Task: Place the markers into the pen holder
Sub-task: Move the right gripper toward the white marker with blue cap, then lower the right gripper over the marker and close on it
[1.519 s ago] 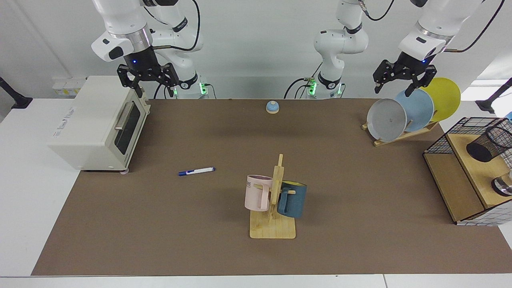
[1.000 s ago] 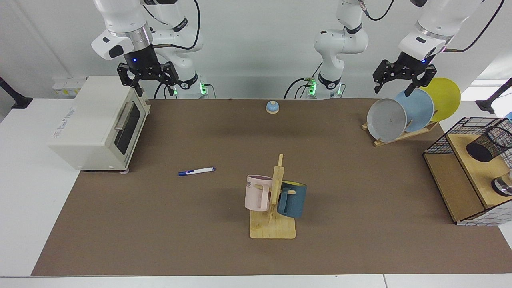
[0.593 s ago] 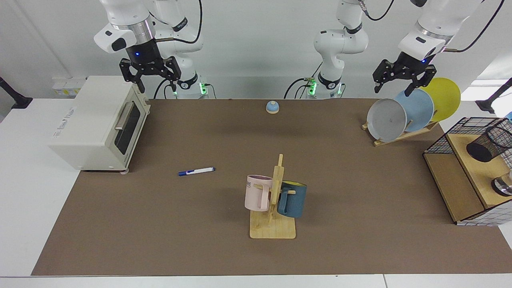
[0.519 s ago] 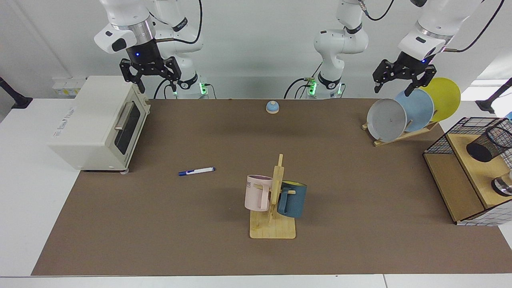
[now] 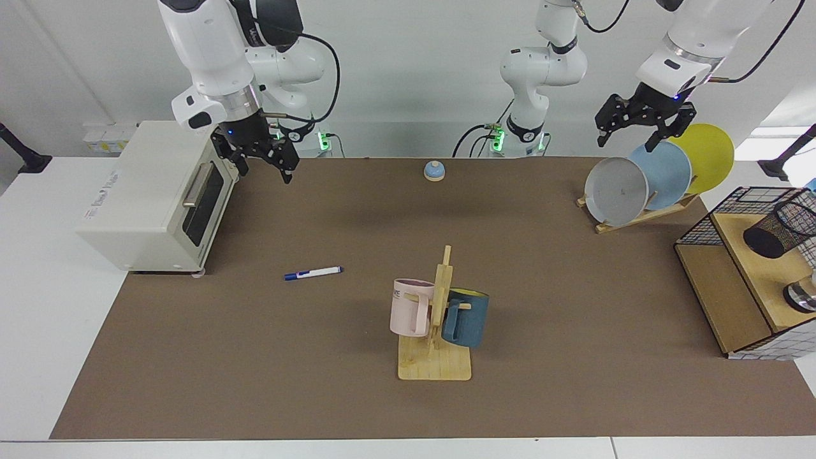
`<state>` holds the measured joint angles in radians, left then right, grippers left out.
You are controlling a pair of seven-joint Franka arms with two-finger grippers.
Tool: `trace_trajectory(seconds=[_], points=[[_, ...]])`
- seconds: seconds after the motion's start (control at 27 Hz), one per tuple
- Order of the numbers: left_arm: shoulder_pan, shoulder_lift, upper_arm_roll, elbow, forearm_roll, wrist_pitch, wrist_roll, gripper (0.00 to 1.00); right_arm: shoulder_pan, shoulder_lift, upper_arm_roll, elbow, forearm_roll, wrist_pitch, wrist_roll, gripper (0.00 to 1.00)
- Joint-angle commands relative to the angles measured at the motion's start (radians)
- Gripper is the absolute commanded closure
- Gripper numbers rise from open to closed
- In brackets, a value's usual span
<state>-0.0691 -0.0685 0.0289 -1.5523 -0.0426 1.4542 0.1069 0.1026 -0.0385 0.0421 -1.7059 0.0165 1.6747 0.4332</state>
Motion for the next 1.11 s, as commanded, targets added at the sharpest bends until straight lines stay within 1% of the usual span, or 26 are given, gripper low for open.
trace_trajectory(seconds=[0.0,0.22,0.33,0.41,0.56,0.7,0.78,0.89,1.07], points=[[0.011,-0.025,-0.004,-0.025,0.000,-0.008,0.002,0.00,0.011,0.046,-0.001,-0.032,0.011,0.092,0.177,0.00],[0.012,-0.030,-0.003,-0.028,0.000,-0.008,0.002,0.00,0.029,0.123,-0.001,-0.052,0.013,0.195,0.441,0.00],[0.012,-0.031,-0.001,-0.031,0.000,-0.008,0.002,0.00,0.029,0.152,0.001,-0.070,0.013,0.224,0.533,0.00],[0.014,-0.031,0.000,-0.031,0.000,-0.009,0.000,0.00,0.031,0.163,0.001,-0.104,0.014,0.256,0.573,0.00],[0.014,-0.031,0.000,-0.032,0.000,-0.011,-0.001,0.00,0.031,0.160,-0.001,-0.182,0.037,0.385,0.679,0.00],[0.014,-0.031,-0.001,-0.034,0.000,-0.011,-0.001,0.00,0.031,0.163,-0.002,-0.230,0.039,0.451,0.780,0.00],[0.014,-0.031,0.000,-0.034,0.000,-0.011,-0.001,0.00,0.028,0.164,-0.002,-0.264,0.039,0.494,0.814,0.00],[0.014,-0.031,0.000,-0.034,0.000,-0.011,-0.001,0.00,0.020,0.169,-0.001,-0.323,0.039,0.557,0.809,0.00],[0.014,-0.031,0.000,-0.034,0.000,-0.011,-0.003,0.00,0.017,0.200,-0.002,-0.336,0.040,0.580,0.860,0.00]])
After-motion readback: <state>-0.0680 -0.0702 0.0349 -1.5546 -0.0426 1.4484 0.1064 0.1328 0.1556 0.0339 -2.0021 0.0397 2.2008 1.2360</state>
